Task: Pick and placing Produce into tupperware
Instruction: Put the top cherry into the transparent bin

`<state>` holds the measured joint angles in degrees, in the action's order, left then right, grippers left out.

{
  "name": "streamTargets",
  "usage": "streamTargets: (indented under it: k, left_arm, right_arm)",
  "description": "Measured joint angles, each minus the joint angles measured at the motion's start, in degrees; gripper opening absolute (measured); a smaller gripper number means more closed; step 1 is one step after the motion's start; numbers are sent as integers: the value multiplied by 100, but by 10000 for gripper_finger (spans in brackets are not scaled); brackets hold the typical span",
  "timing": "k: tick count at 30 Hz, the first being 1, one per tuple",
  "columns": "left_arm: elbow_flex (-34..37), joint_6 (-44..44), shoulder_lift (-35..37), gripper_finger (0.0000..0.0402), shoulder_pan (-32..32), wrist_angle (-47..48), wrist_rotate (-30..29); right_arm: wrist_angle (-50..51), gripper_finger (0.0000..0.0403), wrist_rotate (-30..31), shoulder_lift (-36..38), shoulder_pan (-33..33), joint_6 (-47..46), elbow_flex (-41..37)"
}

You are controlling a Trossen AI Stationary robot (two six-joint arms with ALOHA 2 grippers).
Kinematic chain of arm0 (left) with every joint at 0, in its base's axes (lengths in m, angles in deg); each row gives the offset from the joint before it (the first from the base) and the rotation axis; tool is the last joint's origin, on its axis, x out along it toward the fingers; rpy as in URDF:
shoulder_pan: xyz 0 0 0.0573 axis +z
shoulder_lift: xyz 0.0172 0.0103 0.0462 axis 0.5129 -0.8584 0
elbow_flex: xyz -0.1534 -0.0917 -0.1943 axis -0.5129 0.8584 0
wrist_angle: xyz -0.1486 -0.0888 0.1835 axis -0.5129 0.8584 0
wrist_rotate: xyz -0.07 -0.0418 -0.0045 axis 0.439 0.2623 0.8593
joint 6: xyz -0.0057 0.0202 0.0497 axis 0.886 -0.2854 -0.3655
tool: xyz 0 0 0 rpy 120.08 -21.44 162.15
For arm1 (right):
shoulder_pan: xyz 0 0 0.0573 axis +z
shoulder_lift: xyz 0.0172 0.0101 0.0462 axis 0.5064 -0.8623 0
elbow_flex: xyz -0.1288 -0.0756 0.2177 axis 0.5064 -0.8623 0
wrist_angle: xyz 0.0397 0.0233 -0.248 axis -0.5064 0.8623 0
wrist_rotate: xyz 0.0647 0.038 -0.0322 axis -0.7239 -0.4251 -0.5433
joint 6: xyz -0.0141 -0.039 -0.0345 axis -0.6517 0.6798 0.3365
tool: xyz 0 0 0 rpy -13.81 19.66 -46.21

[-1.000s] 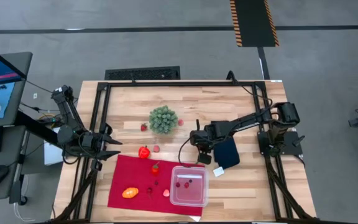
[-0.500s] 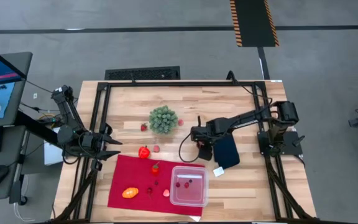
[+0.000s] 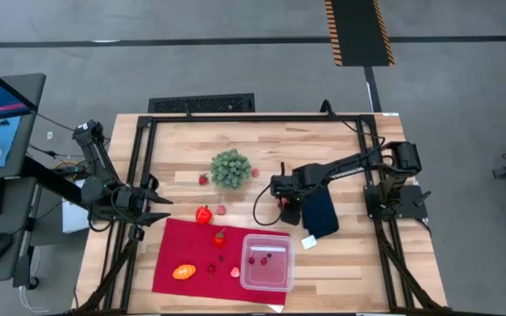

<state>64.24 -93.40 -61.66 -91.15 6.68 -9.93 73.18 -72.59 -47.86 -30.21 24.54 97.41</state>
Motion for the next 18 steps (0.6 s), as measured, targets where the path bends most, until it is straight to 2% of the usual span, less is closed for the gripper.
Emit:
streamTargets:
  k: [10,15,18]
  left_arm:
    - [0,0,0,142,1,-1,0]
    - [0,0,2,142,0,-2,0]
    - [0,0,2,142,2,-2,0]
  right_arm:
    - [-283,132,4,34,-35,67,-241]
    - [-289,100,-9,26,-51,151,-248]
    - [-294,65,-159,22,-135,196,-256]
